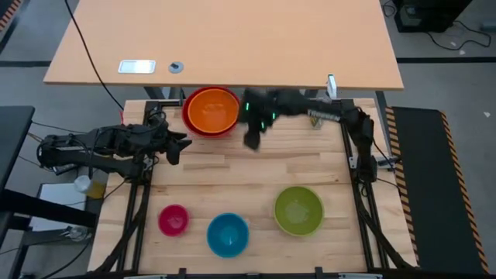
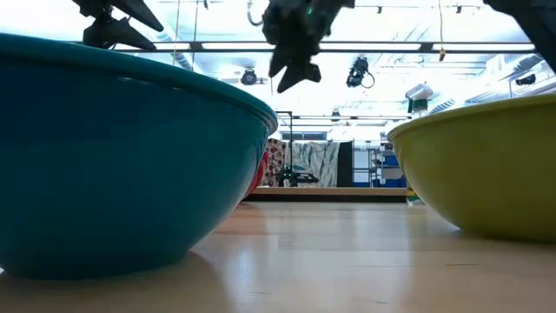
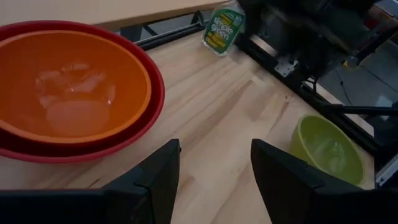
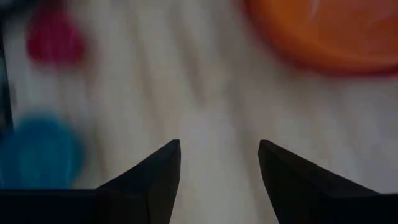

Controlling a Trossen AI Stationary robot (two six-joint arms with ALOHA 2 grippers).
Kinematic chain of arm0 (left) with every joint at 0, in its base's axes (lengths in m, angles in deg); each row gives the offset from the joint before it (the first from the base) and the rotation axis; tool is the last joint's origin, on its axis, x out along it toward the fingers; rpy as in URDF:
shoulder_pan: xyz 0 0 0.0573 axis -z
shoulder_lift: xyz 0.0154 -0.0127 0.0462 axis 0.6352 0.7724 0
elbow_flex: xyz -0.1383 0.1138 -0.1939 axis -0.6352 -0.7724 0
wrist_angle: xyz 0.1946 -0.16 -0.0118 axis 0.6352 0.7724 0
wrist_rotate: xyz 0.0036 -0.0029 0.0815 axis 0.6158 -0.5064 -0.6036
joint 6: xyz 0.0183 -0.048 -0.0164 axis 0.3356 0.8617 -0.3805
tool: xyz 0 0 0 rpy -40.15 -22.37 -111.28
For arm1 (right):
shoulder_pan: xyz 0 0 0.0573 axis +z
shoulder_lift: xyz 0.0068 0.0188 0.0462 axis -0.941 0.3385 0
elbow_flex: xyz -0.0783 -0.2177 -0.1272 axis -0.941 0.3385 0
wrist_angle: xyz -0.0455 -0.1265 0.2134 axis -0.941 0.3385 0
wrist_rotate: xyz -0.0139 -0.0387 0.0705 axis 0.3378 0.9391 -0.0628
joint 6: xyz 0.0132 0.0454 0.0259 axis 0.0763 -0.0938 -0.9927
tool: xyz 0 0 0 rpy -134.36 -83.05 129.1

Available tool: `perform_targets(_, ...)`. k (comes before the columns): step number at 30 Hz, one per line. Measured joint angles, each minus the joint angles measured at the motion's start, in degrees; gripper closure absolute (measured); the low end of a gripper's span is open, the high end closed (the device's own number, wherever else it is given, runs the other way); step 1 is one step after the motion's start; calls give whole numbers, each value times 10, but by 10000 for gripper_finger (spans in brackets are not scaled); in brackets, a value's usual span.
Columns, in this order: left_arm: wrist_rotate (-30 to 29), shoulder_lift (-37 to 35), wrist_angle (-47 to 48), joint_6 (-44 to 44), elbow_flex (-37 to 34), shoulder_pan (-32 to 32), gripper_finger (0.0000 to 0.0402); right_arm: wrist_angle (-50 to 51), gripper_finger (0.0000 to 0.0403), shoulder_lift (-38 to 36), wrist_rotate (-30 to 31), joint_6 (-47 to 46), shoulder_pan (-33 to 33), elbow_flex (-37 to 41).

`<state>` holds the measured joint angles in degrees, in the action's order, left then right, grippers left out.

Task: Nest bowls inside each other
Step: Stack the green bowl on top of the orange bowl

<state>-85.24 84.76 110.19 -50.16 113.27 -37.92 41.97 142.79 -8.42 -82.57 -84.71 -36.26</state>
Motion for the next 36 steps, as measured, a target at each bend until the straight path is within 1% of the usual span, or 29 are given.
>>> perform_targets(3,-6,0,-1,0,0,0,201,43,181,-2,-9,38,56,30)
perform_targets(8,-11,0,0,0,0,0,201,72,181,-16,-16,70,117,129)
perform_targets(12,-11,0,0,0,0,0,201,39,181,-64,-15,79,139,232)
perform_targets(16,-12,0,1,4,0,0,201,12,181,-126,6,85,159,330)
perform_targets(18,-12,0,0,4,0,0,201,-2,181,-158,6,83,169,375)
perform_targets(21,-12,0,1,4,0,0,201,-32,181,-198,8,63,184,439)
perform_targets(26,-12,0,-3,5,0,0,201,-55,187,-227,41,15,203,524)
perform_targets(29,-13,0,-3,5,0,-1,201,-63,209,-227,56,1,211,550)
perform_targets(31,-16,0,-3,4,0,0,201,-70,237,-224,57,-3,214,560)
perform_targets(33,-16,0,-3,5,0,0,201,-83,275,-223,54,-9,215,566)
perform_targets(36,-16,0,-4,6,0,0,201,-93,343,-223,54,-26,214,561)
